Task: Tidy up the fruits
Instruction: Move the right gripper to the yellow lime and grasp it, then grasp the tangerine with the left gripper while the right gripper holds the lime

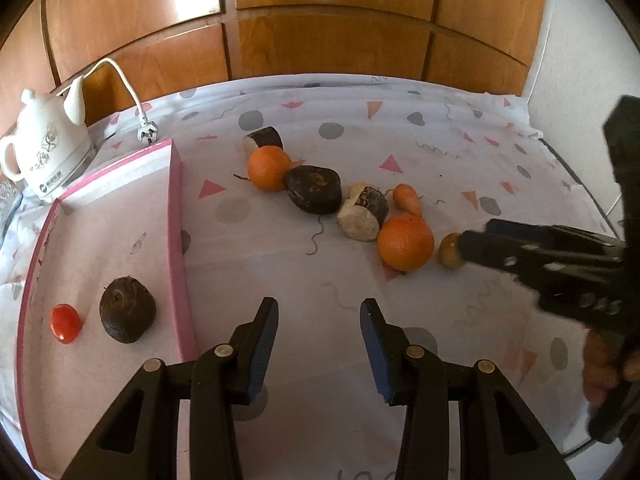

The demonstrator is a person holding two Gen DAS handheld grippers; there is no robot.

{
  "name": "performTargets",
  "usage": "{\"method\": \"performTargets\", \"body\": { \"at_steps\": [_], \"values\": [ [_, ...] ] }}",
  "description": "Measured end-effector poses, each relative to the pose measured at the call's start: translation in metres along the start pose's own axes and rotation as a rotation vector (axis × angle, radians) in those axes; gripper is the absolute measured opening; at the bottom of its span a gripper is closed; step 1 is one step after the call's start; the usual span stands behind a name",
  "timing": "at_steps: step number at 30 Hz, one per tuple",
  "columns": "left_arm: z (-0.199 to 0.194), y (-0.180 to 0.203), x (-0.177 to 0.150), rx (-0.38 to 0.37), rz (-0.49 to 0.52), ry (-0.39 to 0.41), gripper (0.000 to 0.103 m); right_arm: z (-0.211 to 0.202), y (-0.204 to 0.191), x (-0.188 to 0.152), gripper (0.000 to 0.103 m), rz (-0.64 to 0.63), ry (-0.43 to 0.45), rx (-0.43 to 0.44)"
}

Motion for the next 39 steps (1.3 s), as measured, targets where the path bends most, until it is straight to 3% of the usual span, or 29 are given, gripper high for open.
{"method": "performTargets", "body": {
  "at_steps": [4, 6, 7, 12, 19, 24, 29, 35, 39],
  "values": [
    [0.001, 0.001, 0.001, -0.028, -0.009, 0.002, 0.043, 0.018, -0.004, 0.003, 0.052, -0.025, -0.032, -0.022],
    [0.003, 0.002, 0.003, -0.053, -0.024, -0.003, 0.043, 0.019, -0.005, 0.004, 0.036, -0.039, -0.019, -0.018],
    [0.005, 0.002, 0.004, -0.063, -0.033, -0.006, 0.043, 0.017, -0.006, 0.005, 0.02, -0.052, -0.013, -0.026],
    [0.012, 0.003, 0.01, -0.115, -0.079, -0.019, 0.043, 0.013, 0.001, 0.002, 0.02, -0.052, -0.037, -0.021],
    [0.012, 0.007, 0.023, -0.176, -0.115, -0.013, 0.043, 0.017, -0.001, -0.003, 0.027, -0.06, -0.059, 0.003],
    [0.02, 0.018, 0.029, -0.215, -0.123, -0.033, 0.043, 0.017, -0.004, -0.007, 0.027, -0.074, -0.076, 0.024],
    [0.03, 0.025, 0.034, -0.239, -0.155, -0.065, 0.043, 0.006, -0.002, -0.011, 0.021, -0.103, -0.046, -0.017],
    [0.041, 0.035, 0.038, -0.265, -0.174, -0.082, 0.048, 0.004, -0.002, -0.012, 0.021, -0.108, -0.046, -0.022],
    [0.048, 0.038, 0.04, -0.293, -0.183, -0.089, 0.044, 0.008, -0.004, -0.009, 0.021, -0.11, -0.05, -0.023]
  ]
}}
Point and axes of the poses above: each gripper's, at about its wrist camera, not at the fingertips, and z roughly the way its jaws point, y to its right, x to its top, the point moved 4 cm from there along z, roughly the way its jaws point
